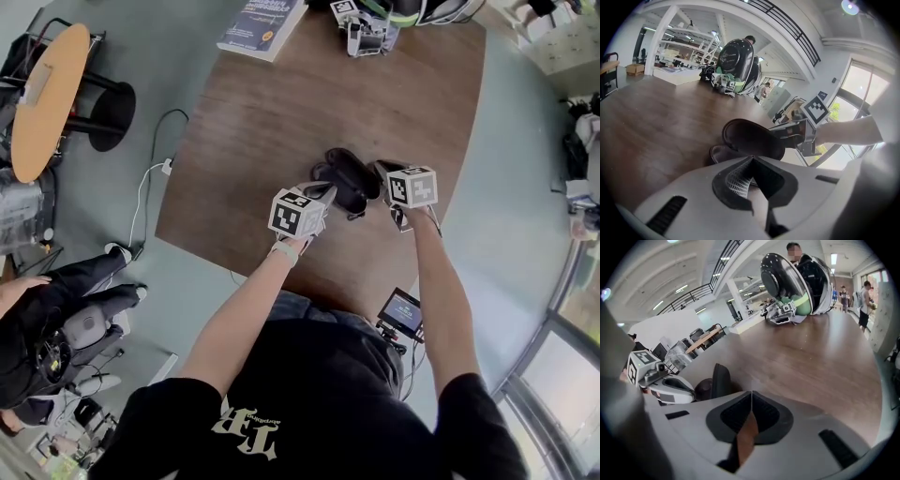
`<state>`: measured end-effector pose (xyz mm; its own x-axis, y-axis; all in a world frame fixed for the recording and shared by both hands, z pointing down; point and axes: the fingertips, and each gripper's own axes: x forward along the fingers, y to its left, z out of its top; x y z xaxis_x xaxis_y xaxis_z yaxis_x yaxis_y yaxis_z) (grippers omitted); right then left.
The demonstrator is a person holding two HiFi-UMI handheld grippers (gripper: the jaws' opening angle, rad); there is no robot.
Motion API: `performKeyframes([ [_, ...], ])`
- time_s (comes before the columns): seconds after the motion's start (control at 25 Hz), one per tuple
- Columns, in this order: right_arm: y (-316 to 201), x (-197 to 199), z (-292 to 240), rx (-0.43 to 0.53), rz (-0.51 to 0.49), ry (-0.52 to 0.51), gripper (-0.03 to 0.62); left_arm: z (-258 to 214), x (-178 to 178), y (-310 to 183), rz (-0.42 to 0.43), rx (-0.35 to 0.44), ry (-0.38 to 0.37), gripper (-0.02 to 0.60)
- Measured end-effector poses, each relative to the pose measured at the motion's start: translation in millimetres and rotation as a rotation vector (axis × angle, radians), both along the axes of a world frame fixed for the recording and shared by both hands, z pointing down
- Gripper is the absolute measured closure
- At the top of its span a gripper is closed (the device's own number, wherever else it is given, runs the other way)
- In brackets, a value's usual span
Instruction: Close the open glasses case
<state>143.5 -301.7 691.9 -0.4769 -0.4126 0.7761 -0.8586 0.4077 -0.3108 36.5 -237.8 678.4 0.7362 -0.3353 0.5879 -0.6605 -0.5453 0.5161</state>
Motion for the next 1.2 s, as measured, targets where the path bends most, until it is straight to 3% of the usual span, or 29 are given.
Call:
performKeyframes([
  [0.24, 18, -23, 1, -0.067, -0.097, -0.097, 0.605, 13, -5, 6, -0.006, -0.033, -0.016, 0.577],
  [0.48, 45, -49, -8, -0.027, -0.287, -0.045, 0.605, 24, -8, 11, -0.021, -0.063, -0.017, 0.577],
  [0.68, 53, -67, -35, 0.045, -0.313, -0.092, 0.605, 24, -10, 15, -0.036, -0.066, -0.010, 0.577],
  [1.2, 91, -98, -41, 0.052, -0.378, -0.103, 0.605, 13, -29, 33, -0.111, -0.072, 0.013, 0.577],
])
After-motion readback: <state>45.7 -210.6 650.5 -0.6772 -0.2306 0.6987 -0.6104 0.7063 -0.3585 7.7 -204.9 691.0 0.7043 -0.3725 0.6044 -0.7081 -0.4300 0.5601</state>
